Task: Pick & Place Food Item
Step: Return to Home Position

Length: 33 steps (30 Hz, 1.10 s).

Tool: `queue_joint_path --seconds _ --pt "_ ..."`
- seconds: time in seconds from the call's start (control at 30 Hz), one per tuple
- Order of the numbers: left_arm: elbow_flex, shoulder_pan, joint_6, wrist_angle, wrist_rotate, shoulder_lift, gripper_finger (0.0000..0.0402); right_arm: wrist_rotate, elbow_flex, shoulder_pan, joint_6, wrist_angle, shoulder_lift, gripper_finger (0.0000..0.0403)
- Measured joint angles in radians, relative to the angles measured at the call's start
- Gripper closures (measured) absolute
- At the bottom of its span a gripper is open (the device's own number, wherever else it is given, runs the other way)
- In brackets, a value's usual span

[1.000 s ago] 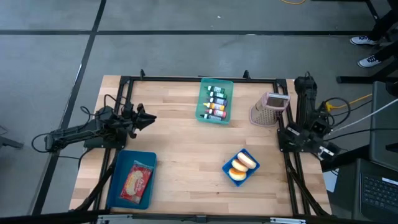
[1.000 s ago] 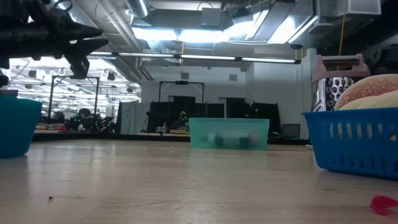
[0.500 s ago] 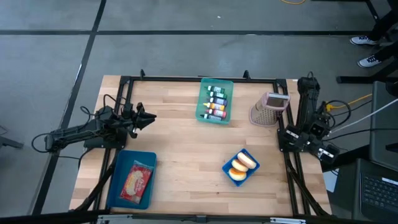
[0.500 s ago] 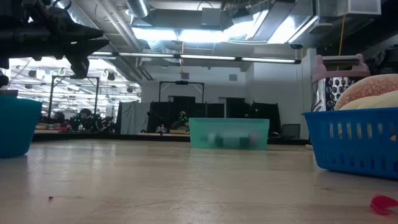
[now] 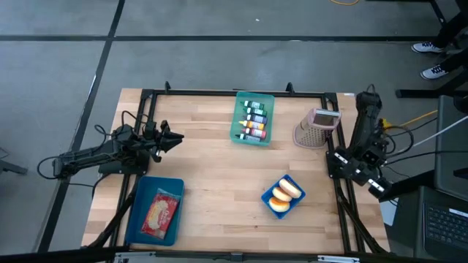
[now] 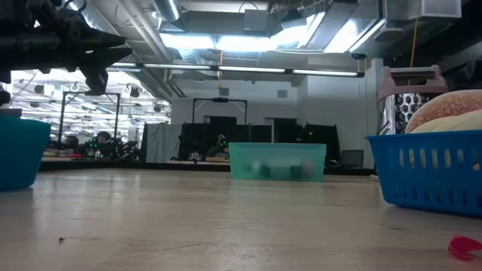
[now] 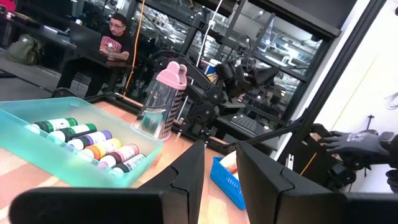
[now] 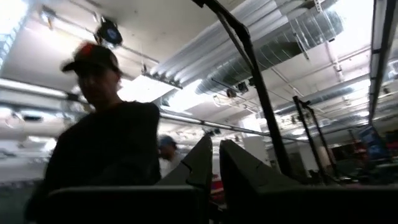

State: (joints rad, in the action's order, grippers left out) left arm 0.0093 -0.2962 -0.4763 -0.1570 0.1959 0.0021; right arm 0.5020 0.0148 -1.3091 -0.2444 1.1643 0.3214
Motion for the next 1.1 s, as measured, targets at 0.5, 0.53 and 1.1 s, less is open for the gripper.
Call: queue_joint_path --seconds 0.5,0.53,1.1 --pt "0.0 0.0 0.0 0.003 0.0 0.0 0.0313 -0.353 0.001 0.53 0.285 -0.566 -0.322 0.0369" --pt "0.0 0.0 0.0 0.004 0.0 0.0 0.0313 -0.343 0.001 0.553 0.311 -0.601 -0.322 0.0369" --pt "0.0 0.0 0.0 0.003 0.0 0.0 0.0313 -0.419 0.0 0.661 0.346 -1.139 -0.322 0.0369"
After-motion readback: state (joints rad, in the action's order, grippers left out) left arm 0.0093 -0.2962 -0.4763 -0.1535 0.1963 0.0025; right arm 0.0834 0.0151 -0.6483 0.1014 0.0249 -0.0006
